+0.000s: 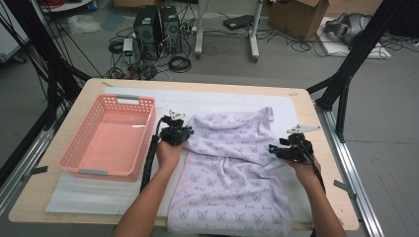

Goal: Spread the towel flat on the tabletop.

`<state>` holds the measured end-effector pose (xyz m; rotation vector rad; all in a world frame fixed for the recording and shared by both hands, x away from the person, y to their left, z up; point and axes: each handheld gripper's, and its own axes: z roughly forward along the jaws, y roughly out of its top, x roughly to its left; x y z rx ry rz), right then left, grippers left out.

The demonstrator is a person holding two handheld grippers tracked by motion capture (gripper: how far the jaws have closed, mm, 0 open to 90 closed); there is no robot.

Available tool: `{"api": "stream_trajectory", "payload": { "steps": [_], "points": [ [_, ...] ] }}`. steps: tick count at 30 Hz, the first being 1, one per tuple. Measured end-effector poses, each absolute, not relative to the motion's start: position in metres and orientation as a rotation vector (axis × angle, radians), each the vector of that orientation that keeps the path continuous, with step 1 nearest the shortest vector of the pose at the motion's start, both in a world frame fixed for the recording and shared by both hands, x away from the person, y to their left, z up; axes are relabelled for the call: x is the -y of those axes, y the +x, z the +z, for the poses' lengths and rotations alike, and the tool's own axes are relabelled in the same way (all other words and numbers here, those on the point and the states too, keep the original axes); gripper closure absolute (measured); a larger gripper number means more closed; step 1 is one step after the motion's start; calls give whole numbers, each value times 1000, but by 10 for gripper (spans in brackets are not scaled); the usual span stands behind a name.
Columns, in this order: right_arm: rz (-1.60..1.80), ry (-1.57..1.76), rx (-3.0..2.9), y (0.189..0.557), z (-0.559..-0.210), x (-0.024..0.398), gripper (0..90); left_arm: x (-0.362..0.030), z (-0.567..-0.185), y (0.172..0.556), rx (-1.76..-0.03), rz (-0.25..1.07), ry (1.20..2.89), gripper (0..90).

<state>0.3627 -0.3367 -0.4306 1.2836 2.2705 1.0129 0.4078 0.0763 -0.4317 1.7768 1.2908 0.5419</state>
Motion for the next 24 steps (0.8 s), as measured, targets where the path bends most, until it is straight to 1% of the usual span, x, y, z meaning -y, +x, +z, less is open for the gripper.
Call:
{"api": "stream_trajectory", "payload": {
  "steps": [2, 3, 6, 7, 8, 9, 10, 12, 14, 17, 20, 21, 23, 24],
  "points": [
    [1027, 1283, -2285, 361, -435, 337, 391, -83, -425, 412, -1319, 589, 1713, 842],
    [1032, 1288, -2304, 360, -437, 336, 383, -86, -424, 413, -1326, 591, 1693, 842],
    [1009, 1257, -2365, 359, -442, 326, 368, -86, -426, 413, -1308, 551, 1705, 829],
    [970, 1224, -2365, 359, -443, 322, 391, -86, -427, 412, -1290, 526, 1719, 797],
    [952, 1186, -2370, 359, -442, 318, 535, -85, -428, 412, -1272, 495, 1722, 720],
    [978, 1166, -2384, 359, -440, 316, 742, -84, -428, 410, -1261, 479, 1725, 637],
    [935, 1129, -2373, 360, -439, 314, 820, -83, -428, 408, -1249, 474, 1729, 575],
    [917, 1124, -2350, 367, -437, 312, 863, -82, -428, 403, -1216, 450, 1735, 513],
    [914, 1189, -2235, 377, -433, 316, 865, -81, -428, 398, -1190, 421, 1740, 476],
    [957, 1329, -1969, 389, -426, 332, 865, -80, -427, 387, -1150, 389, 1786, 451],
    [948, 1395, -1863, 392, -425, 339, 852, -81, -424, 377, -1101, 396, 1803, 458],
    [960, 1400, -1862, 391, -425, 340, 826, -81, -423, 374, -1089, 390, 1804, 458],
    [964, 1397, -1856, 387, -424, 337, 713, -82, -422, 369, -1067, 381, 1810, 454],
    [967, 1377, -1857, 384, -422, 336, 683, -82, -422, 365, -1052, 370, 1820, 453]
  ]
}}
